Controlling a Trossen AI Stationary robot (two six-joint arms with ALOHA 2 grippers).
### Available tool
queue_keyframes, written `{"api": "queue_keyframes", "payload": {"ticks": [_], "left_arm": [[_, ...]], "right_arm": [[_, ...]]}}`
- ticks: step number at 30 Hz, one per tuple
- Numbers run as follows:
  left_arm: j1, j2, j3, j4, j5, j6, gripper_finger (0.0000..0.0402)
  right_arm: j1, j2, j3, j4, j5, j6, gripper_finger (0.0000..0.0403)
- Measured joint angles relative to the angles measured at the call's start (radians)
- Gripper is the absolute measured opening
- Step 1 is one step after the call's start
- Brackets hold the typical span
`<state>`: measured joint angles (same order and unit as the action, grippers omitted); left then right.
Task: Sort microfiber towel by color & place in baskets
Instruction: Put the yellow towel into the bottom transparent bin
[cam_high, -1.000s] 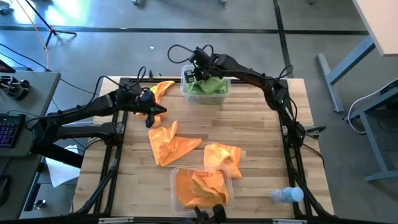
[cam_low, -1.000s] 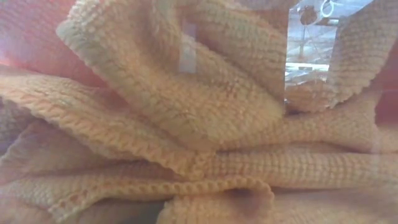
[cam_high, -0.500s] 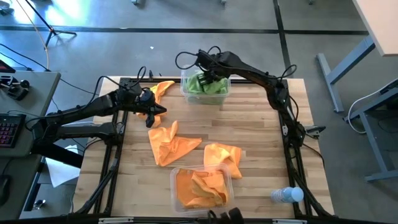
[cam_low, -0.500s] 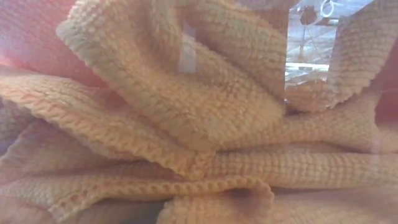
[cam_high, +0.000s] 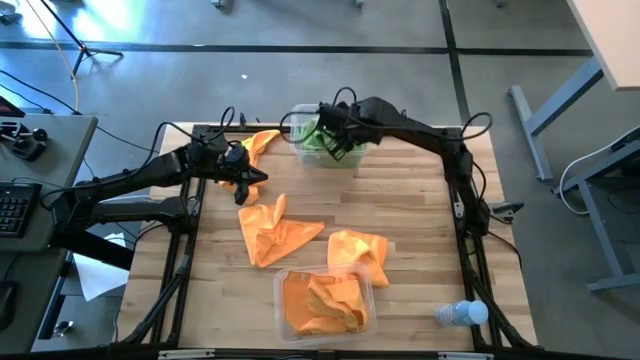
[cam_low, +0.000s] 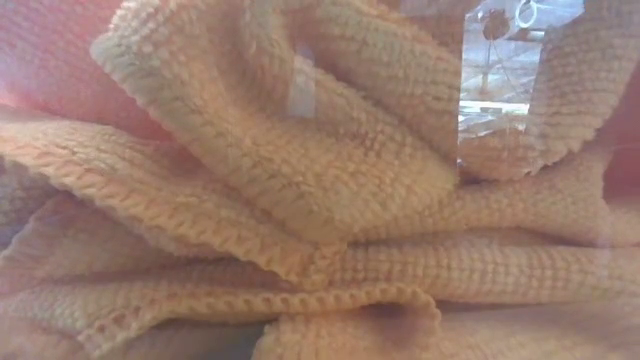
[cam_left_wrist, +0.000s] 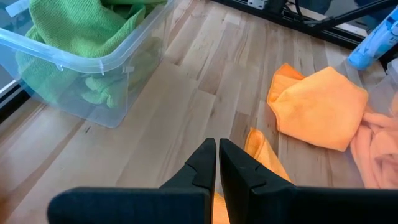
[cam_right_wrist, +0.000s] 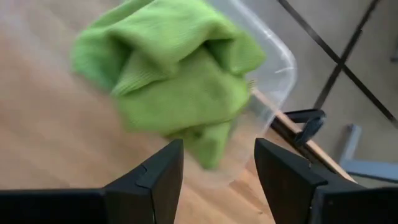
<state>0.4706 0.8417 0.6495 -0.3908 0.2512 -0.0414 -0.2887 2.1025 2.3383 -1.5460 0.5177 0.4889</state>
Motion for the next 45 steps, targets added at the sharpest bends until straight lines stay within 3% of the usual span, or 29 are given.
{"api": "queue_keyframes", "payload": {"ticks": [8, 12, 17, 23, 27, 32, 38, 45], "left_arm": [[0.0, 0.0, 0.0, 0.0, 0.0, -0.003, 0.0008], [0.0, 0.0, 0.0, 0.0, 0.0, -0.008, 0.0008], [0.0, 0.0, 0.0, 0.0, 0.0, -0.008, 0.0008], [0.0, 0.0, 0.0, 0.002, 0.006, -0.041, 0.0008], [0.0, 0.0, 0.0, 0.006, 0.005, -0.077, 0.0014], [0.0, 0.019, 0.0, 0.005, 0.0, -0.088, 0.0057], [-0.002, 0.078, 0.0, 0.001, -0.192, -0.189, 0.0112], [-0.002, 0.137, 0.063, -0.159, -0.397, -0.233, 0.0117]], "right_arm": [[0.138, -0.007, -0.015, -0.023, -0.02, 0.009, 0.0193], [0.192, -0.059, -0.131, -0.016, -0.017, 0.066, 0.0192], [0.243, -0.239, -0.464, 0.099, -0.024, 0.211, 0.0192], [0.348, -0.553, -0.921, 0.444, -0.065, 0.372, 0.0192], [0.439, -0.747, -1.172, 0.739, -0.073, 0.345, 0.0192], [0.515, -0.925, -1.416, 1.014, -0.072, 0.343, 0.0192], [0.525, -1.032, -1.558, 1.045, -0.113, 0.386, 0.0192], [0.525, -1.046, -1.617, 1.034, -0.158, 0.363, 0.0192]]}}
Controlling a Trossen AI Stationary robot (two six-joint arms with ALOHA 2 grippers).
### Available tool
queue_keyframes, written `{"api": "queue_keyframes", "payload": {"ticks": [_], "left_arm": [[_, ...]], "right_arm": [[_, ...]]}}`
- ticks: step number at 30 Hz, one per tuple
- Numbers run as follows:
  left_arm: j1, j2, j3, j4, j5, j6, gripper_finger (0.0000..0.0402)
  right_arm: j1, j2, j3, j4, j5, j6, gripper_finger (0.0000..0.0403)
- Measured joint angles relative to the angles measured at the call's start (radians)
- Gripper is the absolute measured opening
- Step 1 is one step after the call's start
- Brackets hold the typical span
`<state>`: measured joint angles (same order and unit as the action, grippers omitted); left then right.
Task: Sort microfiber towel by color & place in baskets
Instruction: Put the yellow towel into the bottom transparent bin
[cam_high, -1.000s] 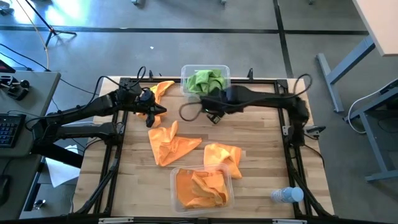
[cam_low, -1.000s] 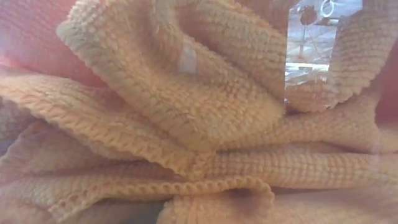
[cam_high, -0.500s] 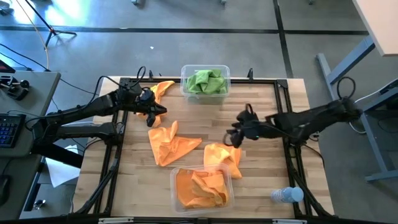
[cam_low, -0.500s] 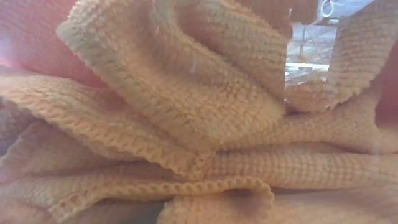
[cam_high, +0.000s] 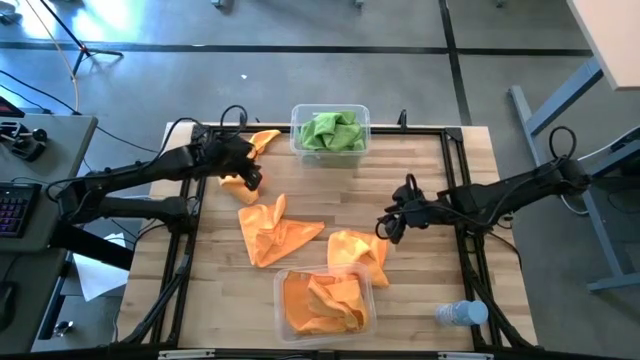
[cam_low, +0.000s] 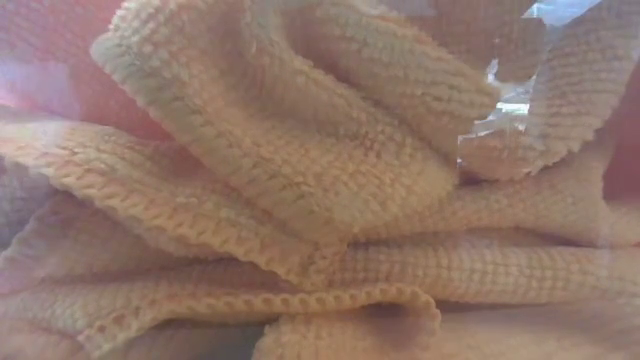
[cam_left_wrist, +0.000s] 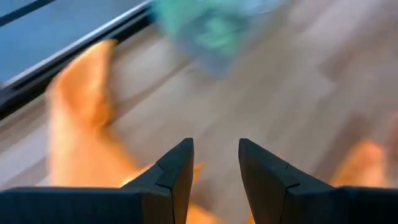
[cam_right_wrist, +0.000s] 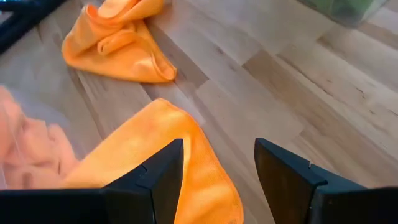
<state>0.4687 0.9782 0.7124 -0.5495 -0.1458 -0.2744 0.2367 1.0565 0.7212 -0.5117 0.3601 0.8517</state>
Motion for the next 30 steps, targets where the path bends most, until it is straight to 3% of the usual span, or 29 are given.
{"api": "queue_keyframes", "payload": {"ticks": [4, 11, 30], "left_arm": [[0.024, 0.061, 0.053, -0.131, -0.092, -0.072, 0.0117], [0.11, 0.218, 0.073, -0.277, -0.094, -0.123, 0.0117], [0.22, 0.655, 0.081, -0.237, 0.032, 0.018, 0.0117]], "right_arm": [[0.0, 0.002, 0.0, 0.002, 0.003, -0.044, 0.0192], [-0.001, 0.002, 0.0, 0.003, 0.025, -0.096, 0.0192], [-0.001, 0.003, 0.0, 0.03, 0.032, -0.034, 0.0192]]}}
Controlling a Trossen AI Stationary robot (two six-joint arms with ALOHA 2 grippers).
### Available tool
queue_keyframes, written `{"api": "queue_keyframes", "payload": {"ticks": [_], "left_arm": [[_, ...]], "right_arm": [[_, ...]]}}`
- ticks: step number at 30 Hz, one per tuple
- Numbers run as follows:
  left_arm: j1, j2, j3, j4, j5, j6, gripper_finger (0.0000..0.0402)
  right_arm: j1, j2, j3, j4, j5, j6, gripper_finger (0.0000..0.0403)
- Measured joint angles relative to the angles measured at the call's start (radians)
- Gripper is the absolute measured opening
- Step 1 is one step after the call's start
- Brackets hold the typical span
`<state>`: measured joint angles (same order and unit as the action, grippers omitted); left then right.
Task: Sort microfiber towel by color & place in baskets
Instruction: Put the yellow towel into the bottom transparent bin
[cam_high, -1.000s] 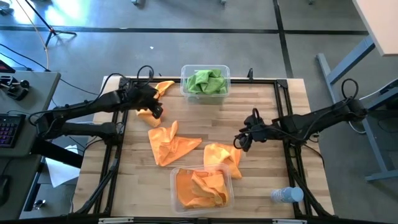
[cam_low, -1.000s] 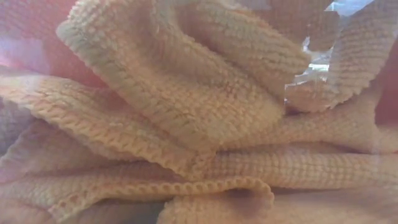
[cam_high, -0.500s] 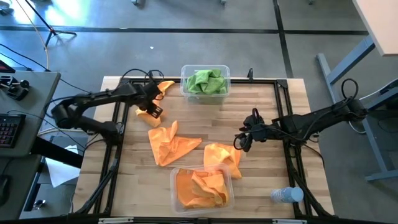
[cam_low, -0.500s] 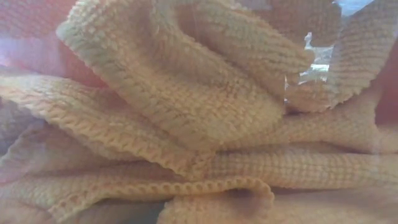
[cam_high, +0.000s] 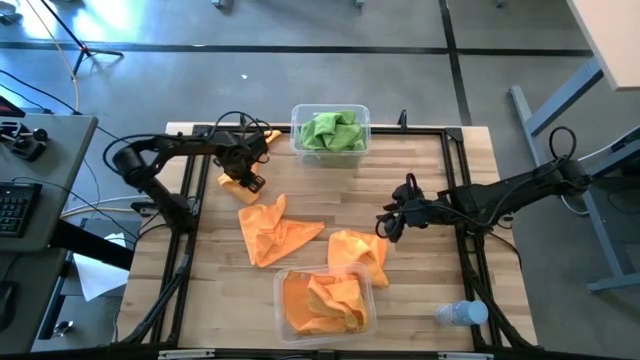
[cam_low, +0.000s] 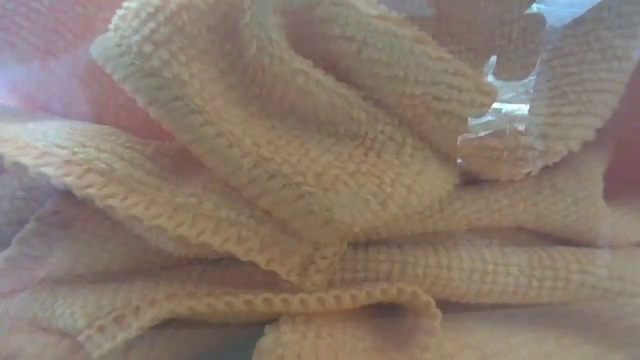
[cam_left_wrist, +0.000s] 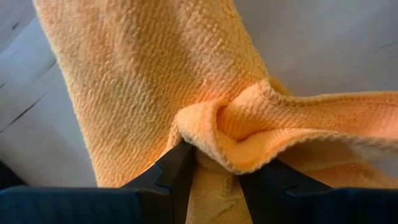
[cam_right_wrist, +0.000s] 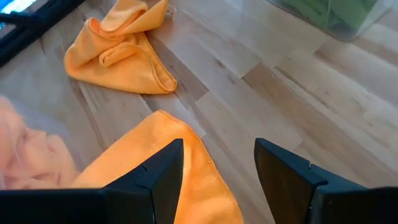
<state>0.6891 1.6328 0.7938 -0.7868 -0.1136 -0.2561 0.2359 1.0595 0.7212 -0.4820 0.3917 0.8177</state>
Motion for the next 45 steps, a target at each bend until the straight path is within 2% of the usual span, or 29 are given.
{"api": "queue_keyframes", "payload": {"ticks": [5, 11, 14, 21, 26, 30, 35, 40, 45], "left_arm": [[-0.001, 0.016, 0.002, 0.005, 0.004, 0.016, 0.0095], [-0.001, 0.009, 0.0, -0.001, 0.012, 0.004, 0.0015], [-0.001, -0.012, -0.005, -0.003, 0.012, 0.018, 0.0011], [-0.019, -0.202, 0.027, -0.043, 0.032, -0.002, 0.0002], [-0.081, -0.38, 0.088, -0.173, 0.03, -0.023, 0.0001], [-0.188, -0.508, 0.159, -0.264, 0.016, -0.092, 0.0001], [-0.413, -0.583, 0.296, -0.361, -0.052, -0.29, 0.0], [-0.693, -0.565, 0.433, -0.371, -0.163, -0.514, 0.0], [-0.912, -0.458, 0.55, -0.372, -0.273, -0.645, 0.0]], "right_arm": [[0.0, 0.0, 0.0, 0.0, 0.031, 0.047, 0.0192], [0.0, 0.0, 0.0, -0.006, 0.075, 0.019, 0.0192], [0.0, 0.001, 0.0, -0.015, 0.056, -0.029, 0.0192], [0.0, 0.001, 0.0, -0.037, 0.049, -0.033, 0.0192], [0.0, 0.001, 0.0, -0.084, 0.05, -0.032, 0.0192], [0.0, 0.001, 0.0, -0.119, 0.05, -0.032, 0.0192], [0.001, 0.001, 0.001, -0.171, 0.051, -0.012, 0.0192], [0.031, 0.001, 0.001, -0.261, 0.053, -0.03, 0.0192], [0.123, -0.001, 0.001, -0.265, 0.112, -0.099, 0.0192]]}}
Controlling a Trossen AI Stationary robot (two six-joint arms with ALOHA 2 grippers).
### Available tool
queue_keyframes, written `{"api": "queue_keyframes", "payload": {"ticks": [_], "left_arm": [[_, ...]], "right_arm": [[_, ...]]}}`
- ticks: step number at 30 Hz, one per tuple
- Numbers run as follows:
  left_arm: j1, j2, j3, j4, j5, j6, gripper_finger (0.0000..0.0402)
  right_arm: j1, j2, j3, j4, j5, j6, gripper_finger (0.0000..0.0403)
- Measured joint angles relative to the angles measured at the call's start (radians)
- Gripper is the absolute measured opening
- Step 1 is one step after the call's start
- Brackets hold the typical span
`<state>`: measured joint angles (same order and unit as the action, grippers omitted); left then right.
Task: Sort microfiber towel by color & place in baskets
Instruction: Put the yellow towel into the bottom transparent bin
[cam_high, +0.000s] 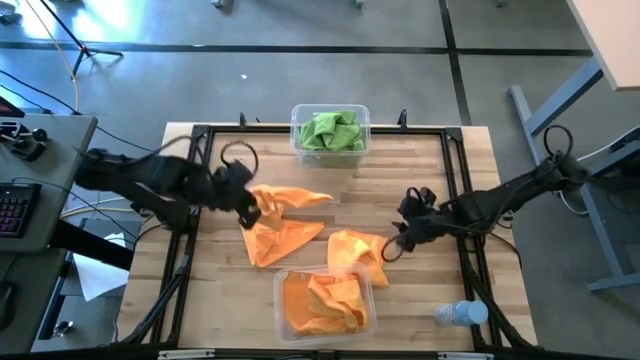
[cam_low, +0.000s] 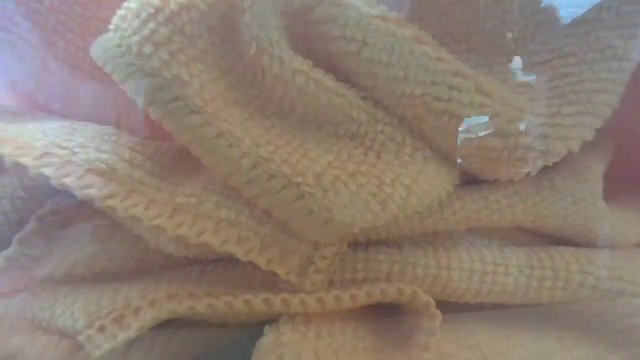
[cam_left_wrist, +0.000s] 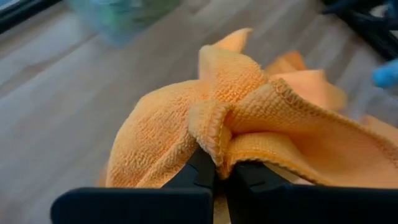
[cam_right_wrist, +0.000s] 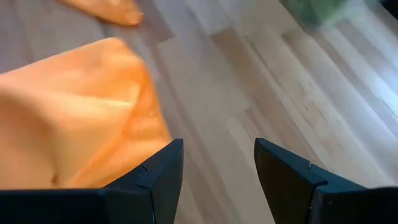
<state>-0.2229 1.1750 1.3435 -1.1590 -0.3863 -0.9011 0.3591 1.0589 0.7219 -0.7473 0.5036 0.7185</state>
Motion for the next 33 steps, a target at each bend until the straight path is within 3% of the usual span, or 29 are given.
{"api": "queue_keyframes", "payload": {"ticks": [7, 13, 21, 27, 33], "left_arm": [[-0.169, 0.188, 0.178, -0.006, -0.016, -0.088, 0.0], [-0.294, 0.339, 0.359, -0.005, 0.017, -0.074, 0.0], [-0.457, 0.439, 0.562, -0.002, -0.03, -0.11, 0.0], [-0.47, 0.494, 0.59, -0.003, -0.058, -0.201, 0.0], [-0.416, 0.604, 0.588, 0.006, 0.065, -0.281, 0.0]], "right_arm": [[0.112, 0.0, 0.0, -0.003, 0.018, -0.02, 0.0192], [0.2, 0.0, 0.0, -0.026, 0.028, 0.033, 0.0192], [0.332, 0.0, 0.0, -0.051, 0.037, 0.121, 0.0192], [0.378, 0.0, 0.0, -0.057, 0.071, 0.169, 0.0192], [0.395, 0.0, 0.0, -0.057, 0.071, 0.201, 0.0192]]}}
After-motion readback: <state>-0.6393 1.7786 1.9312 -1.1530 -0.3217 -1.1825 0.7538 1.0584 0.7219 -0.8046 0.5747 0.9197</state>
